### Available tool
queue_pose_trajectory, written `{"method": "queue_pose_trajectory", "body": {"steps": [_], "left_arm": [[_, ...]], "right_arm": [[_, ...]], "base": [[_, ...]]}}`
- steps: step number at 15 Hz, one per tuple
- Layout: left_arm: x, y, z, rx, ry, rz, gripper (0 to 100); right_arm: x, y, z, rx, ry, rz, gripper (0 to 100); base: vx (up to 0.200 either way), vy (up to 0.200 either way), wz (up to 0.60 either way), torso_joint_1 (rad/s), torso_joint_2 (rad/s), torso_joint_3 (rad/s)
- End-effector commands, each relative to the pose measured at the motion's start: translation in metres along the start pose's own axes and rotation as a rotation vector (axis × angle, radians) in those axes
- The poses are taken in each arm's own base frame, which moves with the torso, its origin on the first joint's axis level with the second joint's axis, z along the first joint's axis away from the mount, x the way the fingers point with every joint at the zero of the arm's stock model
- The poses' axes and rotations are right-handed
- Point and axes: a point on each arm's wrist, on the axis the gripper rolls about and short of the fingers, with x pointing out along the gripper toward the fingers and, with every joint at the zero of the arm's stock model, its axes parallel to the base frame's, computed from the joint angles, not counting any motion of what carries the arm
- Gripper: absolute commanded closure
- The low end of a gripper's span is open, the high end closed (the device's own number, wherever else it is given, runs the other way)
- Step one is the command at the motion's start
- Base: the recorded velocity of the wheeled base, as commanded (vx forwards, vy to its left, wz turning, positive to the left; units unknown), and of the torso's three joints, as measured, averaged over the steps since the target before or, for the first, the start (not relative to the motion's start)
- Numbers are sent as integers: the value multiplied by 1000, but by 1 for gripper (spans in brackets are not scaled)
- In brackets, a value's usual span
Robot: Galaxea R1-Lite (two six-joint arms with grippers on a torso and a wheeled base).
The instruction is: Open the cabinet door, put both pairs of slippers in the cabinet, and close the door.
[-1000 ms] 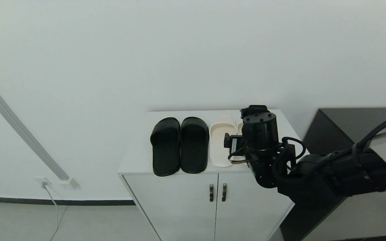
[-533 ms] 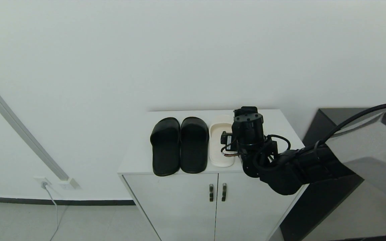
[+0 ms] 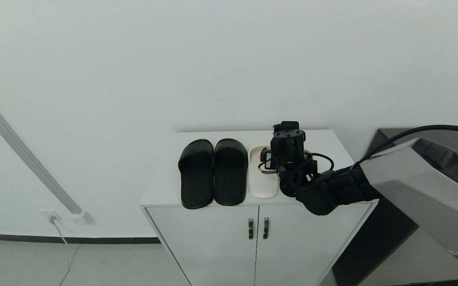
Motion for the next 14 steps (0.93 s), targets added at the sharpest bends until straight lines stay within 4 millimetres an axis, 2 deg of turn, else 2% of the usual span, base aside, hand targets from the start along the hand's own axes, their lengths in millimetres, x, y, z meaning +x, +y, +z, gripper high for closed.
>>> {"method": "queue_pose_trajectory", "body": {"steps": [1, 7, 10, 11, 13, 14], "left_arm": [[0, 0, 0, 1, 1, 1, 100], [0, 0, 0, -1, 1, 1, 100], [0, 0, 0, -1, 1, 1, 100], [0, 0, 0, 1, 1, 1, 100], [0, 0, 0, 1, 1, 1, 100], [0, 0, 0, 1, 1, 1, 100]], "right_arm": [[5, 2, -4, -4, 0, -3, 100], [4, 2, 0, 0, -8, -3, 100], [-22, -10, 35, 11, -46, 11, 100], [-39, -17, 50, 10, -56, 27, 100], [-73, -32, 61, -27, -41, 122, 100], [-73, -32, 61, -27, -41, 122, 100]], "base": [[0, 0, 0, 0, 0, 0], [0, 0, 0, 0, 0, 0], [0, 0, 0, 0, 0, 0], [0, 0, 0, 0, 0, 0], [0, 0, 0, 0, 0, 0], [0, 0, 0, 0, 0, 0]]}}
